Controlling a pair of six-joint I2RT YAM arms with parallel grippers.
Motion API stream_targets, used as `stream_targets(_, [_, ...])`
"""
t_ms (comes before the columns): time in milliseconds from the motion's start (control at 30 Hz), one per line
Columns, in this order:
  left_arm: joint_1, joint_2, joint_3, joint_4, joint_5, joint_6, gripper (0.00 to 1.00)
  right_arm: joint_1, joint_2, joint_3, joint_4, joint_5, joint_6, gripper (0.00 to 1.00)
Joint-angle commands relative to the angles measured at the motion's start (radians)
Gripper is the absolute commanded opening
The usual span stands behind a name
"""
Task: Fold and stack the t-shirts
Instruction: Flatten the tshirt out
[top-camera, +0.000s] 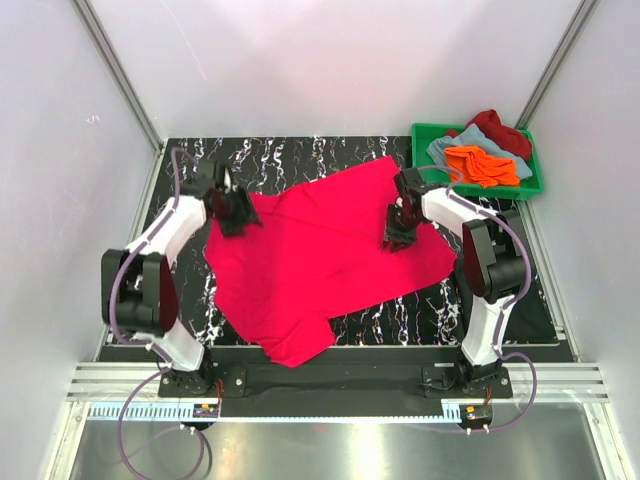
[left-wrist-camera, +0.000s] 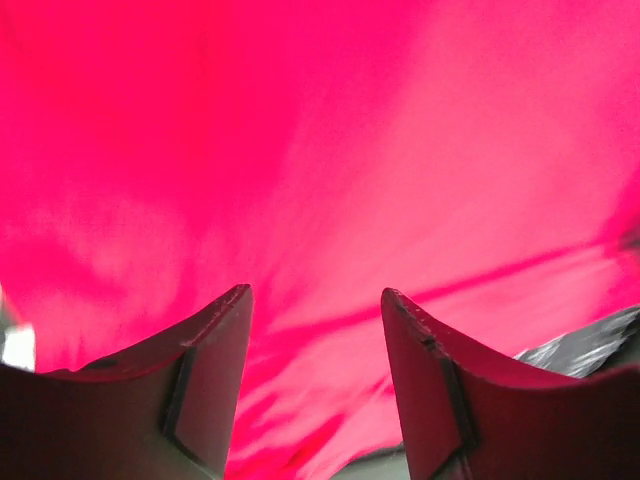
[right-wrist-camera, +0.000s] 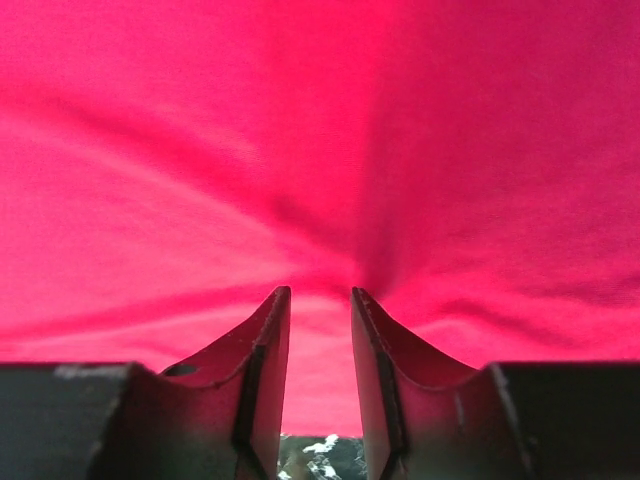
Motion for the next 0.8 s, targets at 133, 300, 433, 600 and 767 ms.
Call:
stream_targets(133, [0.053, 0.275, 0.197, 0.354, 0.186, -0.152, 0.50, 0.004, -0.133, 0.120, -0.030, -0.136, -0.010, 0.40])
stream_targets(300, [0.051, 0.390, 0.249, 0.430, 0.179, -0.258, 0.47, 0.003, -0.189, 0.111, -0.031, -0.149, -0.034, 0.40])
stream_targets(433, [0.051, 0.430, 0.237, 0.495, 0.157, -0.299, 0.46, 0.001, -0.202, 0.095, -0.028, -0.151, -0.048, 0.41])
stream_targets(600, [0.051, 0.475, 0.252, 0.503, 0.148, -0.312, 0.45, -0.019, -0.215, 0.068, -0.028, -0.160, -0.053, 0.41])
stream_targets(767, [0.053, 0.503, 0.257, 0.504, 0.140, -0.315, 0.42, -0.048, -0.228, 0.040, -0.027, -0.180, -0.051, 0.41])
